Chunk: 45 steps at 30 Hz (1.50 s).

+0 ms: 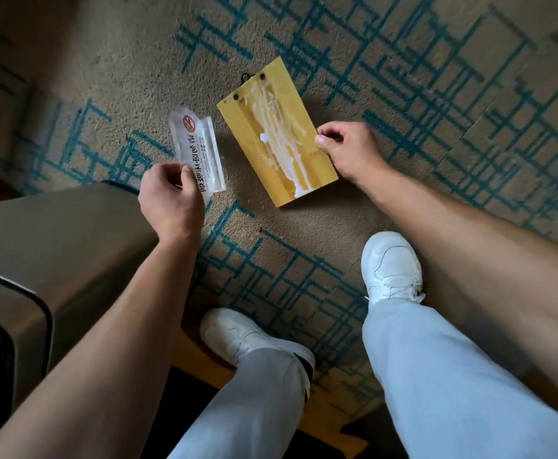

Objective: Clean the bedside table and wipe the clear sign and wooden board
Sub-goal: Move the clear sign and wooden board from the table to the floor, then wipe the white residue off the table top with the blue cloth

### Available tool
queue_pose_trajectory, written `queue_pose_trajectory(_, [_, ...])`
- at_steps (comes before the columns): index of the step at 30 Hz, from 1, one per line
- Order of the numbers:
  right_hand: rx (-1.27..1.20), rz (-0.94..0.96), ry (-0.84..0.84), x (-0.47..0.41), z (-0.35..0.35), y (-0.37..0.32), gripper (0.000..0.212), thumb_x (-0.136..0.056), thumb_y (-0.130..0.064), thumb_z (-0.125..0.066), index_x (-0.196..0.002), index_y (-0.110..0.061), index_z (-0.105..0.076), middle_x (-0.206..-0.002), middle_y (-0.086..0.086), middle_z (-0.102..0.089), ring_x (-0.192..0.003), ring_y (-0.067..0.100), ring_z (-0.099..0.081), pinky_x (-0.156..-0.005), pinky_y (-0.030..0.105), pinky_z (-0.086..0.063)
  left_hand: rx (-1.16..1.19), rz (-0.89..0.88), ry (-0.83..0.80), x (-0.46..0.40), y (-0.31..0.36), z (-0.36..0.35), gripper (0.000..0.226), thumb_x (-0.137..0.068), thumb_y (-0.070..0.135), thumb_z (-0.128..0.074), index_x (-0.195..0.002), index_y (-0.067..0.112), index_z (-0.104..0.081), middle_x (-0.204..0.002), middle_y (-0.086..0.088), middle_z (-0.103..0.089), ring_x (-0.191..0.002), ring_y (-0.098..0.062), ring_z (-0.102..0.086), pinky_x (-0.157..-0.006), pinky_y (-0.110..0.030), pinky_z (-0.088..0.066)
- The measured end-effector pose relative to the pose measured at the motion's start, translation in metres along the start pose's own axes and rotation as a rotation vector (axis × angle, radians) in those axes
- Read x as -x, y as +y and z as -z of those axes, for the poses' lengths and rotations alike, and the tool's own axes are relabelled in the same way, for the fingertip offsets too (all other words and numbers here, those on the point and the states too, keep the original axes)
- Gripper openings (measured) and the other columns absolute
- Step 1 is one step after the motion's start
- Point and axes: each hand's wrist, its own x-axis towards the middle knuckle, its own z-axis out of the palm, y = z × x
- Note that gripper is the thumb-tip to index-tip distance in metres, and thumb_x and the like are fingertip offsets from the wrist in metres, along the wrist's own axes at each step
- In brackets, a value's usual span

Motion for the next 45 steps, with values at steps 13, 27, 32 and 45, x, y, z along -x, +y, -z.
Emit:
queue_pose_trajectory(13, [0.098,-0.051,0.125,-0.009,-0.009,0.01,0.009,-0.08,-0.028,-0.078,-0.089,-0.025,-0.079,-0.089,-0.009,-0.074,-0.087,0.013,-0.068,-0.084,0.034,-0.056,-0.128,-0.004,-0.02,0.004,-0.02,-0.02,0.023,-0.097,0.036,-0.06,-0.105,0.017,-0.069,-0.107,-0.004,-0.068,-0.104,-0.02,-0.058,-0.078,-0.019,-0.031])
queue_pose_trajectory(27, [0.148,-0.011,0.135,0.034,0.022,-0.023,0.03,-0.092,-0.027,-0.065,-0.122,-0.022,-0.069,-0.117,-0.001,-0.071,-0.102,0.015,-0.065,-0.093,0.035,-0.053,-0.291,-0.097,-0.219,0.039,0.018,0.02,0.074,-0.093,0.052,-0.06,-0.154,0.019,-0.034,-0.163,-0.014,-0.021,-0.147,-0.033,-0.026,-0.116,-0.048,-0.029])
queue_pose_trajectory(32, [0.244,0.144,0.045,0.097,0.089,-0.09,0.04,-0.093,-0.024,-0.061,-0.132,-0.019,-0.063,-0.141,0.002,-0.057,-0.133,0.023,-0.047,-0.112,0.032,-0.034,-0.236,-0.341,-0.204,0.075,0.064,0.096,0.06,-0.095,0.041,-0.062,-0.147,0.016,-0.045,-0.162,-0.017,-0.027,-0.145,-0.035,-0.032,-0.115,-0.047,-0.031])
queue_pose_trajectory(45, [0.586,0.668,-0.115,0.317,0.193,-0.348,0.06,-0.096,-0.051,-0.046,-0.15,-0.023,-0.041,-0.16,0.005,-0.034,-0.149,0.025,-0.025,-0.121,0.048,-0.023,-0.035,-0.171,0.053,0.194,0.041,0.386,0.036,-0.083,0.021,-0.058,-0.115,0.011,-0.071,-0.136,-0.017,-0.054,-0.138,-0.038,-0.041,-0.114,-0.05,-0.033])
